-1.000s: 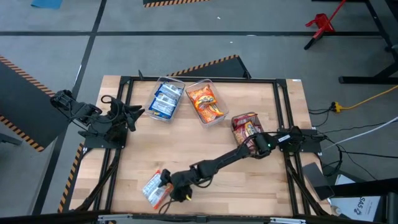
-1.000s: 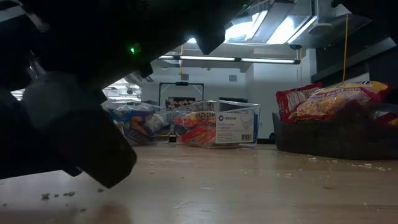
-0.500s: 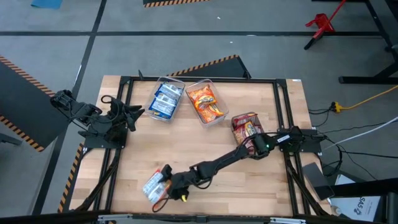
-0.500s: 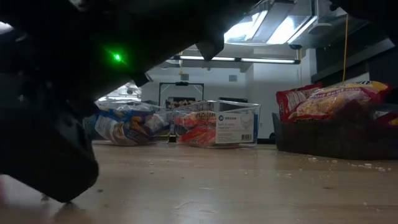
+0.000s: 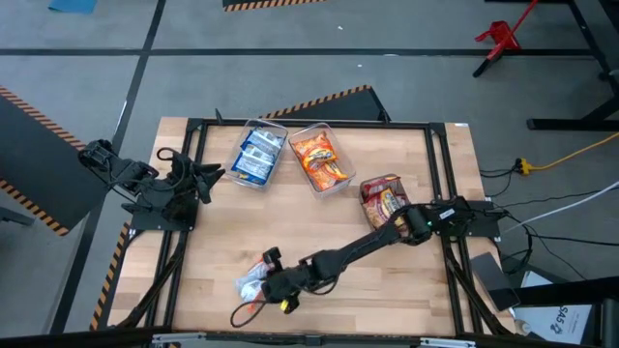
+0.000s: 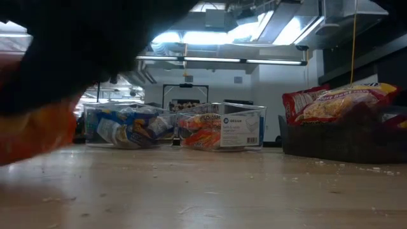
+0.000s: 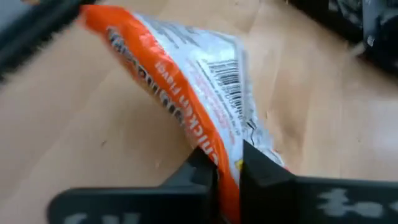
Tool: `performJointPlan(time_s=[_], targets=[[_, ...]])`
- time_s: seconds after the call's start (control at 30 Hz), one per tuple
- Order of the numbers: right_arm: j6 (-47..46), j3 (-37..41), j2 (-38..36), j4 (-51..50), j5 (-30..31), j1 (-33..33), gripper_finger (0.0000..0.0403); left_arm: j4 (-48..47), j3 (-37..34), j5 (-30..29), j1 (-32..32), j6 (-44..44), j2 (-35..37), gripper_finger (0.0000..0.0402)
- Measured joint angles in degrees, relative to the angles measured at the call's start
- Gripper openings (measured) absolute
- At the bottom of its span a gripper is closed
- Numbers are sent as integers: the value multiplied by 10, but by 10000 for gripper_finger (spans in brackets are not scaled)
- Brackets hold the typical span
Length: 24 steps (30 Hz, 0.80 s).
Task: Sort Maruchan noodles
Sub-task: Put the orange noodle pack into the right transparent bin
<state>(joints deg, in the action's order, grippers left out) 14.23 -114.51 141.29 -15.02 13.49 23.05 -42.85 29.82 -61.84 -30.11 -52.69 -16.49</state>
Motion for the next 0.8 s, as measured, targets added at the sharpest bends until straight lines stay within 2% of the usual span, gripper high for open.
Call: performJointPlan(time_s=[0.07, 0.2, 0.53, 0.67, 0.8], targets=[[-42, 0, -21, -37, -39, -9, 9, 0, 0, 0, 0, -9, 0, 141], [-138, 0, -55, -89, -96, -26, 13, 0, 0, 0, 0, -13, 0, 141], [-394, 0, -103, -127, -265, -80, 3, 0, 0, 5, 0, -29, 0, 141], [-455, -1, -126, -127, -306, -108, 2, 1, 0, 14, 0, -29, 0, 141], [-469, -1, -162, -181, -332, -148, 1, 0, 0, 17, 0, -31, 0, 141]])
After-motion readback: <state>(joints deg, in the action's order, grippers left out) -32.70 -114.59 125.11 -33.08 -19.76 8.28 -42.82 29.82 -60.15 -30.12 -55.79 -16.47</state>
